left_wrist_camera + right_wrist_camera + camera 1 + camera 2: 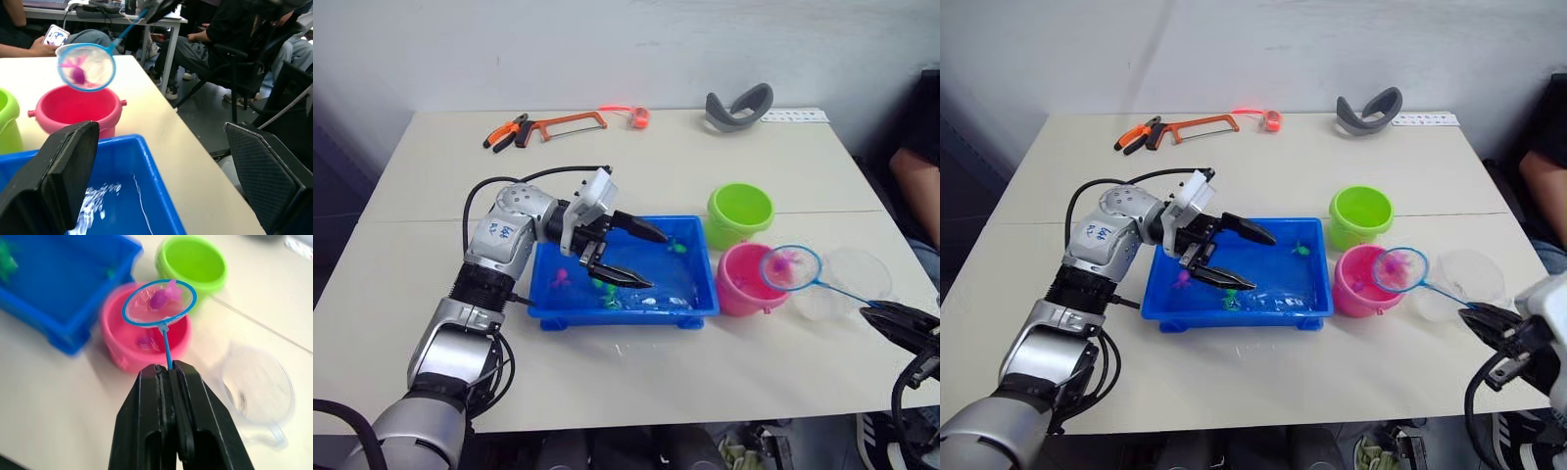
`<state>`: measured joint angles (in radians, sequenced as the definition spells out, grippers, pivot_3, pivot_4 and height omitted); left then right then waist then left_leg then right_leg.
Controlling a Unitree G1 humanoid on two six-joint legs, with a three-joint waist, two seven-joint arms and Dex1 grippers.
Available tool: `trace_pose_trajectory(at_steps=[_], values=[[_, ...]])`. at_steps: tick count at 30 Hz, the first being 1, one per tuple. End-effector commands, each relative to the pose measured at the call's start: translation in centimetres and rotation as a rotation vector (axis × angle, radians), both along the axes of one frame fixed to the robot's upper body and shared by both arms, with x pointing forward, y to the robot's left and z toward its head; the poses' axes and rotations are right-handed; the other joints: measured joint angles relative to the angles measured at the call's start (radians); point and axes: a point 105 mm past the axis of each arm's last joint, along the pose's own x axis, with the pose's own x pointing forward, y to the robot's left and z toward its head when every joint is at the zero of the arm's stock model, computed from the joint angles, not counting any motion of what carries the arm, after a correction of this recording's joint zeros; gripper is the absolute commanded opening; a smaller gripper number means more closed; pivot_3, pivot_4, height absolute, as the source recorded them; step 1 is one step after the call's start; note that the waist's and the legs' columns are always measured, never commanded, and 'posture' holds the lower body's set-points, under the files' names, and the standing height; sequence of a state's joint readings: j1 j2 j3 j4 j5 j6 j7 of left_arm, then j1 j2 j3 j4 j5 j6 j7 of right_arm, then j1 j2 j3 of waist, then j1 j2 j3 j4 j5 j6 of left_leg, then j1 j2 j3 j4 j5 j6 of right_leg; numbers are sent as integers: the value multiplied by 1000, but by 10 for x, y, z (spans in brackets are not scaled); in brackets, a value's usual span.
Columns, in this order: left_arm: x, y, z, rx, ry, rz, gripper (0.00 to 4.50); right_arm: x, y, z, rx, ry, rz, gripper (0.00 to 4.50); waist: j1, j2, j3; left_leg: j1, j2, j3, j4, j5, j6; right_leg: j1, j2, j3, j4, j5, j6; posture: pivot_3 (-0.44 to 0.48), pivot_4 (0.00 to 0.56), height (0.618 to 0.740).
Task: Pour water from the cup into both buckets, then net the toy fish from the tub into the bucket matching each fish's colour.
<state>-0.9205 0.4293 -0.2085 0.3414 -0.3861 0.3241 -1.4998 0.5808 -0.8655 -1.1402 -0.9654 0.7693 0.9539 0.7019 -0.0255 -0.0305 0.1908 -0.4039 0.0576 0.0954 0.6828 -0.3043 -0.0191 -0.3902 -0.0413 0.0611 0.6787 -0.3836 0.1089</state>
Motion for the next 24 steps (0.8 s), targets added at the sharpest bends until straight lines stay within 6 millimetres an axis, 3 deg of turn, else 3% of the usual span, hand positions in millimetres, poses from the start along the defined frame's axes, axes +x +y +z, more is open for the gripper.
trace_pose_trajectory(at_steps=[1,3,16,20,24], values=[[-3,-6,7,-4,-55,-52,4452,-1,10,7,-372,-112,100,0,-2,0,0,0,0,0,0,0,0,0,0,0,0,0,1,0,150,740],[-3,-8,7,-7,-57,-58,4452,2,11,8,-543,-165,143,0,-1,0,0,0,-1,0,0,0,0,0,-1,0,0,1,1,0,150,740],[1,-7,10,-9,-81,-39,4452,26,16,7,-954,-287,347,0,0,0,0,1,-1,0,1,1,-1,0,-1,-1,1,1,1,0,150,740],[3,-3,6,2,-75,-16,4452,27,11,14,-822,-320,273,0,1,0,0,1,-1,0,1,1,-1,0,-1,-1,1,1,1,0,150,740],[8,7,-1,39,-72,26,4452,32,27,21,-411,-353,237,0,-2,0,0,1,5,1,2,1,-1,1,-1,-1,2,1,1,0,150,740]])
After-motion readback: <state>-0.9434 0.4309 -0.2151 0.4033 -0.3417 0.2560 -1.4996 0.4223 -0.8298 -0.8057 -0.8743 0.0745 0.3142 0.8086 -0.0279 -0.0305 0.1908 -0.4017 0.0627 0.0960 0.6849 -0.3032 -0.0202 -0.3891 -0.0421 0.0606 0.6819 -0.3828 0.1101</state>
